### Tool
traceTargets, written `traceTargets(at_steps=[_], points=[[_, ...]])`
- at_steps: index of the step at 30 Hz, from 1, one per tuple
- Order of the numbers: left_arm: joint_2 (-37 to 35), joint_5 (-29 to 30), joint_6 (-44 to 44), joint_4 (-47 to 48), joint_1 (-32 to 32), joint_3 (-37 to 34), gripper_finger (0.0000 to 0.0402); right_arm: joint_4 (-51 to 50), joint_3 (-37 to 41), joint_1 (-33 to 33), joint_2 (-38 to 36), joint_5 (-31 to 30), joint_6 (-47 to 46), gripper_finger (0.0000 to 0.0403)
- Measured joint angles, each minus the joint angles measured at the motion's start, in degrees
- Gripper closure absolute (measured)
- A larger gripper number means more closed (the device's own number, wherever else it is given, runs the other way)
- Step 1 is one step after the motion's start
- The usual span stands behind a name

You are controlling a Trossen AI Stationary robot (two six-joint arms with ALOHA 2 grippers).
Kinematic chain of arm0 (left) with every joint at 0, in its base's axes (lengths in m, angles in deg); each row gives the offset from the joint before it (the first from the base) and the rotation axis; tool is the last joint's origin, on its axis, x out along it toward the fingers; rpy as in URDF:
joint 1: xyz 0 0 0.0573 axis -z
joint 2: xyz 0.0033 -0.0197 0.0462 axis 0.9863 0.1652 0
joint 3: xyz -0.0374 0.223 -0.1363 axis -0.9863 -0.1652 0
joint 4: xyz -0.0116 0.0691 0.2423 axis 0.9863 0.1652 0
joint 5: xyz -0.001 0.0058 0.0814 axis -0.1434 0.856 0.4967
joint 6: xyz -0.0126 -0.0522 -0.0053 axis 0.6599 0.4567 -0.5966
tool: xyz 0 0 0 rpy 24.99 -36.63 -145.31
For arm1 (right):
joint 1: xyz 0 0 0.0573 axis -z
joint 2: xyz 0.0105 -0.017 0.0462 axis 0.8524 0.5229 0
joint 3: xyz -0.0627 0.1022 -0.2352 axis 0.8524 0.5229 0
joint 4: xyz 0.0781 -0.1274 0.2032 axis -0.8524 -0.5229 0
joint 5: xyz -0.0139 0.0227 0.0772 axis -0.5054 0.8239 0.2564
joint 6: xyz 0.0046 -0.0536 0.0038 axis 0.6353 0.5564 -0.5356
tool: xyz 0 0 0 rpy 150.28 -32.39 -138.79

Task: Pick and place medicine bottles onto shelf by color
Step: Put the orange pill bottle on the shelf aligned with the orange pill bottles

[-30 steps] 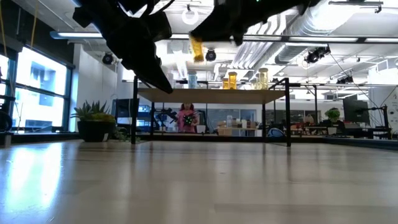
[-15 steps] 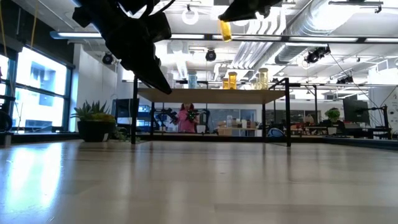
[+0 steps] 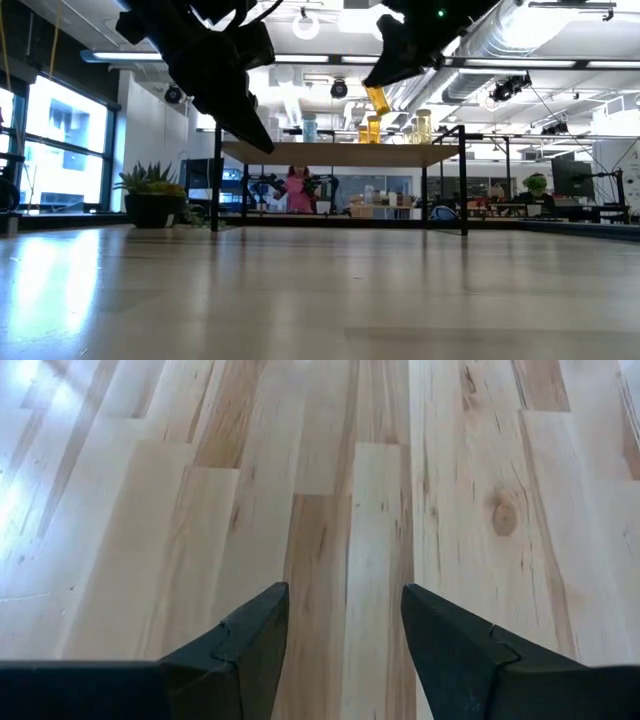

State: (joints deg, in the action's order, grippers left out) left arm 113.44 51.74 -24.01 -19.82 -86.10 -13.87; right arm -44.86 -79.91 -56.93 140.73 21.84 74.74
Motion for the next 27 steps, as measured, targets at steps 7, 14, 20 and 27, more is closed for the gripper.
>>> traceTargets(at_steps=[7, 14, 20, 27], points=[[0.02, 0.04, 0.02, 0.12, 0.00, 0.00, 0.0216, 8.19, 9.96, -2.76, -1.54, -0.03, -5.16, 0.0309], [0.04, 0.20, 0.18, -0.33, 0.00, -0.02, 0.0216, 28.10, 19.62, -3.15, -2.02, -0.21, -5.55, 0.0309], [0.04, 0.20, 0.15, -0.23, 0.04, -0.02, 0.0216, 47.95, 26.76, -3.17, -1.56, -2.19, -3.82, 0.0309], [0.04, 0.20, 0.04, -0.15, 0.04, -0.02, 0.0216, 53.45, 27.38, -3.49, -1.56, -4.16, -0.74, 0.0309]])
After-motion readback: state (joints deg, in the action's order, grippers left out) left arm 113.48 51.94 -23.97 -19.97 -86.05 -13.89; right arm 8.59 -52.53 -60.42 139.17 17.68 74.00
